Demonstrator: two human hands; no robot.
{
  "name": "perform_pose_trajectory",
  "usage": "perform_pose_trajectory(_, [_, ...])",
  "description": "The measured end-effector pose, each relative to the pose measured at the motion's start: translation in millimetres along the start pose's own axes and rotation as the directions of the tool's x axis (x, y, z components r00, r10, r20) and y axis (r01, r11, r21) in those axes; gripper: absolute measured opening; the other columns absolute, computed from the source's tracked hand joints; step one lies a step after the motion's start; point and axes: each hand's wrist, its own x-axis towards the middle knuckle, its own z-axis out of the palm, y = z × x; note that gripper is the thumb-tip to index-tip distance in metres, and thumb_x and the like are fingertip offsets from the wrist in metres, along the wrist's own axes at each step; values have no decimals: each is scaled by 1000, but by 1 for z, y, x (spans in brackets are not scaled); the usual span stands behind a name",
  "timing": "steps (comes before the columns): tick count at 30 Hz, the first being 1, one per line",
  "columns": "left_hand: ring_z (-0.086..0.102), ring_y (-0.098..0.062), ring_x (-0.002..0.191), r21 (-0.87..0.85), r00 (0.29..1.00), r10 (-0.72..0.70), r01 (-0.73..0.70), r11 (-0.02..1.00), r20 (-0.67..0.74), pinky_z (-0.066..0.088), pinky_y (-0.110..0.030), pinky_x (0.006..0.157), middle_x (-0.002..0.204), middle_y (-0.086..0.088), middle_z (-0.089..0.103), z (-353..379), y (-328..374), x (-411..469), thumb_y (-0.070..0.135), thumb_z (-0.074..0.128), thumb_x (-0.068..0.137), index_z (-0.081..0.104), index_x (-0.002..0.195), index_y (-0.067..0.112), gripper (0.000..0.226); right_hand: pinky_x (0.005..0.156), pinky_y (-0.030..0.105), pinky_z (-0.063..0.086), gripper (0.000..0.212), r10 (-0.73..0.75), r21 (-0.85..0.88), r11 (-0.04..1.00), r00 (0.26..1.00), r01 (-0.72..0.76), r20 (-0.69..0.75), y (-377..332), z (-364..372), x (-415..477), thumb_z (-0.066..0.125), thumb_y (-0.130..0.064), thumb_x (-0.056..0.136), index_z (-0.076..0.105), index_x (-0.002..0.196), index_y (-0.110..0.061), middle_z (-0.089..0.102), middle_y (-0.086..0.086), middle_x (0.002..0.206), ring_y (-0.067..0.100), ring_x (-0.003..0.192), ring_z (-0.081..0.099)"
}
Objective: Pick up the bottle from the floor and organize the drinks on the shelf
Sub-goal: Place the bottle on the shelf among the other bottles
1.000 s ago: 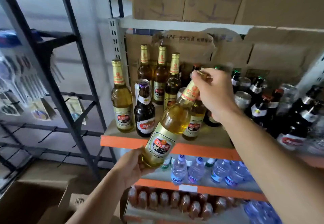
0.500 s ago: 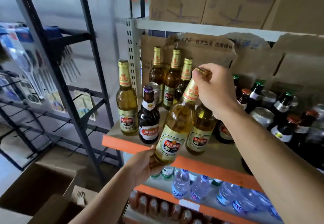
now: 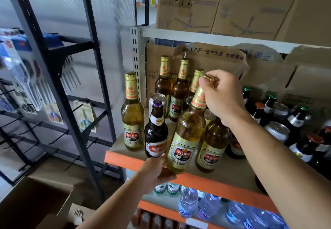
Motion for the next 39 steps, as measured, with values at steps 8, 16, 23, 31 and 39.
perform_pose_trajectory(8, [68,-23,58,156,997,60,-50,986,-57,59,-31,62,65,-16,69,1,0,10,16,52,90,64,97,1,21,84,44,54,27,2,-108,994,1000,-3,-8,5,11,-1,61,-31,92,66,110,-12,67,1,102,19,96,62])
perform_pose_trajectory(16, [69,-24,64,-46,1000,15,-16,999,-7,60,-28,61,67,-18,70,7,4,15,-6,45,90,60,88,-5,15,77,33,51,28,10,-164,986,999,-16,-41,17,22,-1,62,-32,91,64,112,-14,66,-1,102,16,92,60])
perform_pose_trajectory(23, [69,-23,66,-55,1000,5,-6,998,-20,60,-28,61,70,-16,73,6,3,16,1,48,90,63,92,0,16,76,30,50,27,7,-136,991,999,-13,-48,15,20,4,63,-31,91,64,111,-13,62,-4,97,16,93,61])
perform_pose_trajectory(31, [68,-29,94,-220,986,40,-4,976,160,58,-33,77,105,-25,69,3,7,-8,14,49,96,60,109,-5,26,71,26,46,21,-28,-39,999,994,25,-104,-2,-4,24,59,-31,92,65,107,-18,65,-3,99,15,93,62])
perform_pose_trajectory(39, [73,-26,83,-131,948,216,-190,973,235,57,-27,63,97,-25,71,-16,50,-56,12,52,93,66,99,-5,22,77,48,59,19,20,143,990,973,13,-230,-42,-36,50,62,-40,85,66,68,-33,65,-13,75,9,77,65])
